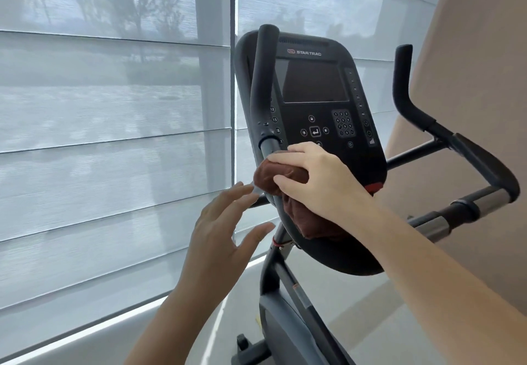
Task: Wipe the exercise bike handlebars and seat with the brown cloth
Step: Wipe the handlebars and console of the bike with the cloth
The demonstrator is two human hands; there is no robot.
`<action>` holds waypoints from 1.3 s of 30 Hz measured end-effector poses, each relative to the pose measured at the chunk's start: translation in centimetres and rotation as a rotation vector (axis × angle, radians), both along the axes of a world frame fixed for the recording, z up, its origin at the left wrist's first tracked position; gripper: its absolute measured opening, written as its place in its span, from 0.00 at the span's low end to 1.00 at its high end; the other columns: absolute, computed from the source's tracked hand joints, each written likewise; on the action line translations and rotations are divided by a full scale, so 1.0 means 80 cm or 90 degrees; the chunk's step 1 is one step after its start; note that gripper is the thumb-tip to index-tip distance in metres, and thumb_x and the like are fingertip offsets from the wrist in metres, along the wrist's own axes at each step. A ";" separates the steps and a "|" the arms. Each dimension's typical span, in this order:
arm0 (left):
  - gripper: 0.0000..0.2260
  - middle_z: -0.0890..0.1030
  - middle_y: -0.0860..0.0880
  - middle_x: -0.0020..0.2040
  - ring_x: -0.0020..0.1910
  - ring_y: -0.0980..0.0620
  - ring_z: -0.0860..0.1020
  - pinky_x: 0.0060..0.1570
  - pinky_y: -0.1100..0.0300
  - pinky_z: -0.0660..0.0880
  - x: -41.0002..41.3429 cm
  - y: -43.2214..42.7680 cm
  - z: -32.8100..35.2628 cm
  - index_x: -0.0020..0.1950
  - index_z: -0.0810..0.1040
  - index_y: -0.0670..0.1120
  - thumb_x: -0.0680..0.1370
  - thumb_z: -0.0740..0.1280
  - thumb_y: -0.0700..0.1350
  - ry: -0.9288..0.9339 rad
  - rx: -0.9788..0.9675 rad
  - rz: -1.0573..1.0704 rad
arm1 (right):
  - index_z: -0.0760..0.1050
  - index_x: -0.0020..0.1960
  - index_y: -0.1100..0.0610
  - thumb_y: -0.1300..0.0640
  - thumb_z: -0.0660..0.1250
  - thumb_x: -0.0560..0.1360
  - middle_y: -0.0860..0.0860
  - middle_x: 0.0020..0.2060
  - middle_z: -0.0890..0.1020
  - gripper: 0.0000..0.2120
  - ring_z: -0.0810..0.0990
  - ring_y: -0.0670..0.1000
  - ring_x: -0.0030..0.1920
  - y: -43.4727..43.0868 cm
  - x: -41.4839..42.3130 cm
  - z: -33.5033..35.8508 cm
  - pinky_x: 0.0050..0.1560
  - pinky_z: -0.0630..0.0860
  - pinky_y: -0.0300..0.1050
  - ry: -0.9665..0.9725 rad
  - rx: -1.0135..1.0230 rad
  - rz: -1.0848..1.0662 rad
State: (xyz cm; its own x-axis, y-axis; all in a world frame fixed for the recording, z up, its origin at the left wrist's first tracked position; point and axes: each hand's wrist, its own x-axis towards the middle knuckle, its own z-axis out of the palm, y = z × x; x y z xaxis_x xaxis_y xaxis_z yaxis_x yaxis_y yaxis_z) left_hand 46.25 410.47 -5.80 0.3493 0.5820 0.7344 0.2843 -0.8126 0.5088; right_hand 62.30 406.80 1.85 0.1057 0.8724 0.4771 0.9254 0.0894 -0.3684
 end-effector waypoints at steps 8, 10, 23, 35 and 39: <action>0.20 0.74 0.54 0.61 0.61 0.53 0.72 0.57 0.51 0.72 -0.001 0.016 0.007 0.59 0.76 0.45 0.71 0.67 0.54 0.019 0.032 -0.027 | 0.78 0.57 0.47 0.58 0.69 0.70 0.48 0.53 0.79 0.16 0.76 0.46 0.54 -0.033 0.012 -0.015 0.58 0.69 0.34 0.033 0.097 -0.002; 0.22 0.71 0.55 0.62 0.61 0.57 0.70 0.58 0.54 0.69 0.004 0.018 0.008 0.62 0.75 0.46 0.71 0.67 0.54 0.035 0.046 -0.048 | 0.77 0.58 0.49 0.58 0.69 0.71 0.50 0.54 0.79 0.15 0.76 0.48 0.56 -0.004 0.005 0.001 0.61 0.70 0.43 0.041 0.082 0.003; 0.22 0.77 0.41 0.58 0.57 0.41 0.76 0.52 0.48 0.74 0.020 0.048 0.011 0.54 0.79 0.39 0.68 0.71 0.54 0.142 0.196 -0.141 | 0.77 0.58 0.47 0.59 0.69 0.71 0.46 0.53 0.79 0.17 0.76 0.42 0.54 -0.089 0.027 -0.031 0.58 0.69 0.30 0.046 0.081 -0.064; 0.24 0.80 0.40 0.50 0.56 0.42 0.77 0.52 0.54 0.71 0.028 0.059 0.010 0.50 0.80 0.38 0.66 0.70 0.57 0.113 0.246 -0.144 | 0.76 0.58 0.49 0.60 0.70 0.71 0.46 0.54 0.79 0.17 0.76 0.41 0.55 -0.103 0.031 -0.037 0.59 0.69 0.32 0.047 0.069 -0.030; 0.23 0.80 0.40 0.51 0.56 0.43 0.77 0.52 0.55 0.71 0.028 0.057 0.009 0.51 0.80 0.39 0.67 0.68 0.57 0.110 0.234 -0.138 | 0.78 0.57 0.50 0.59 0.69 0.71 0.48 0.52 0.80 0.15 0.77 0.43 0.54 -0.057 0.023 -0.017 0.58 0.70 0.35 0.047 0.083 -0.023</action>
State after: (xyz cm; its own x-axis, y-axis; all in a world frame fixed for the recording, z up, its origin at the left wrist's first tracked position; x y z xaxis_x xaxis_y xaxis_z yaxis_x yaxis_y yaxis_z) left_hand 48.50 415.01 -5.11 0.5690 0.1945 0.7990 0.1437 -0.9802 0.1363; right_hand 64.15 402.24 0.45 0.1745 0.7984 0.5762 0.9000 0.1082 -0.4224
